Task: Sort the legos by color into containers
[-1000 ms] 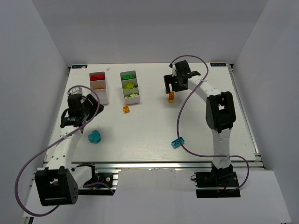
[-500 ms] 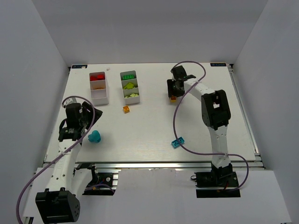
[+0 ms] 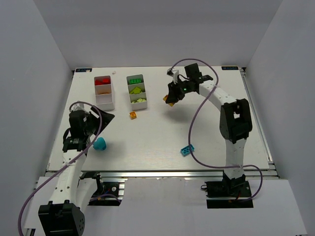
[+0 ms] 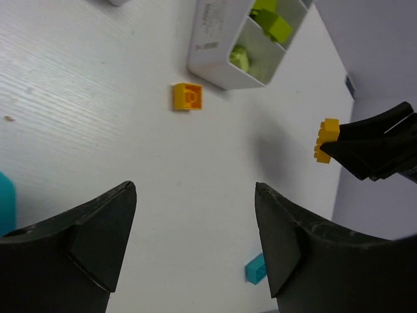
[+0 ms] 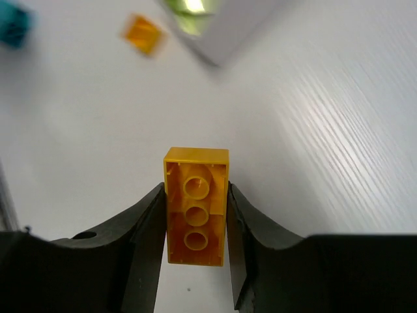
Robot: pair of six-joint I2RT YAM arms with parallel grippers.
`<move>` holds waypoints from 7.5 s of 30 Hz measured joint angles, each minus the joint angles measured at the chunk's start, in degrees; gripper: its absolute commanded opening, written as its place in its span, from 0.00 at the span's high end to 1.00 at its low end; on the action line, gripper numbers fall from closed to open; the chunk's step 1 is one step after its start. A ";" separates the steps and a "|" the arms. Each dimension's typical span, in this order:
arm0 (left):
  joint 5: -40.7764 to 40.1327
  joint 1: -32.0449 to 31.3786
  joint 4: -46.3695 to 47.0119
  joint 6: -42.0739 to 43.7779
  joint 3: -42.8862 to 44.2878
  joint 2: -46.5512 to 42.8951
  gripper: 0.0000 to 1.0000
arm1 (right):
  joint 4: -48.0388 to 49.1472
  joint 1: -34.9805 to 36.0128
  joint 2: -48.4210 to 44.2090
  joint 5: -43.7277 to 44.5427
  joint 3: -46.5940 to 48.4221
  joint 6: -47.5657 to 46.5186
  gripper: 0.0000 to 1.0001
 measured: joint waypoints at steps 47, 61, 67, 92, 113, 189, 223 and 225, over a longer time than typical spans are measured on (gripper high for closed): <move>-35.98 -11.65 -26.05 0.04 23.45 -8.41 0.19 | 49.75 24.59 18.62 -2.38 20.15 -8.46 1.00; -37.94 -11.65 -32.65 -2.89 21.92 -13.77 0.19 | 78.77 29.75 26.16 10.97 19.76 -7.41 1.00; -36.35 -11.65 -30.38 -2.97 18.75 -13.44 0.18 | 78.97 29.49 25.33 8.39 14.67 -6.64 1.00; 1.11 -10.73 -2.95 9.11 16.15 5.77 0.24 | 30.99 22.73 -9.31 -24.35 -1.99 -29.59 1.00; 9.75 -11.54 6.03 2.47 14.60 3.91 0.29 | 27.65 22.51 -9.51 -17.88 -4.42 -26.71 1.00; -10.54 -0.17 -8.44 30.03 56.81 59.04 0.66 | 27.23 8.09 -24.37 -13.88 -24.26 -14.97 1.00; -9.57 -25.79 0.46 9.40 20.96 36.02 0.27 | 17.73 -2.80 -25.35 -8.74 -27.78 -12.26 0.71; -13.94 -26.84 1.14 7.45 20.46 37.22 0.26 | 17.09 -2.95 -25.57 -8.63 -28.50 -11.39 0.59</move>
